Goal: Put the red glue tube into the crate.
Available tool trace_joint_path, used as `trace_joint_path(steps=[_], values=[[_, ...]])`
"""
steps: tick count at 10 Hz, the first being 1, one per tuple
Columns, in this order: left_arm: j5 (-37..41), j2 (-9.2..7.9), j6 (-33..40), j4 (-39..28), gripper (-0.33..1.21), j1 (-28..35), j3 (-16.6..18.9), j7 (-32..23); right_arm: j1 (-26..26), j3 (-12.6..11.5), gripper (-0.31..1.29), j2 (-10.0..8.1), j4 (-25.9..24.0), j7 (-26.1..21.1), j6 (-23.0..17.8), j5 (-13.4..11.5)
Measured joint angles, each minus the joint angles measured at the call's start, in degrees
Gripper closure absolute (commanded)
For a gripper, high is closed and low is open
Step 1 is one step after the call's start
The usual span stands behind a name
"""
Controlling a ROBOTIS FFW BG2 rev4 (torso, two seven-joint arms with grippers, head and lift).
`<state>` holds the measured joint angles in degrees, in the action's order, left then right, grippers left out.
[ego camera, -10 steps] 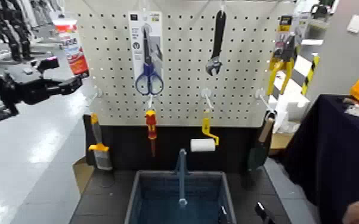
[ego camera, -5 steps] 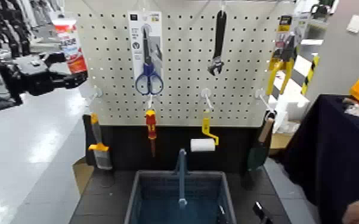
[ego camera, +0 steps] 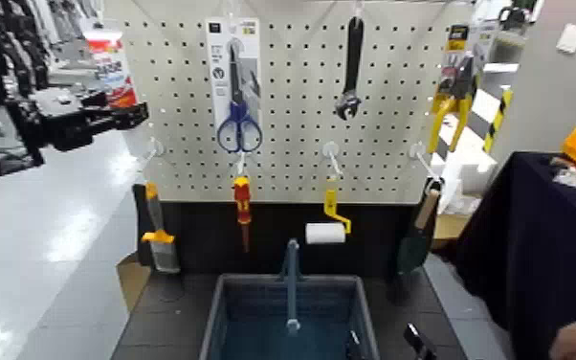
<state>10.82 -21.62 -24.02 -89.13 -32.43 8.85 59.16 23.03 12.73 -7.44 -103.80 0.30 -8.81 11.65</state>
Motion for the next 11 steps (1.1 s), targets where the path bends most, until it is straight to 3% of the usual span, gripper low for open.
trace_joint_path(steps=[2, 7, 11], values=[[-0.48, 0.0, 0.03, -0.42, 1.06, -0.24, -0.29, -0.29, -0.07, -0.06, 0.17, 0.04, 0.08, 0.21, 0.1, 0.01], [-0.29, -0.04, 0.85, -0.89, 1.05, -0.28, 0.22, -0.63, -0.09, -0.17, 0.17, 0.06, 0.09, 0.49, 0.41, 0.0], [0.04, -0.13, -0.99, -12.14, 1.05, -0.75, 0.45, -1.71, 0.0, -0.3, 0.17, 0.1, 0.06, 0.73, 0.83, 0.04]])
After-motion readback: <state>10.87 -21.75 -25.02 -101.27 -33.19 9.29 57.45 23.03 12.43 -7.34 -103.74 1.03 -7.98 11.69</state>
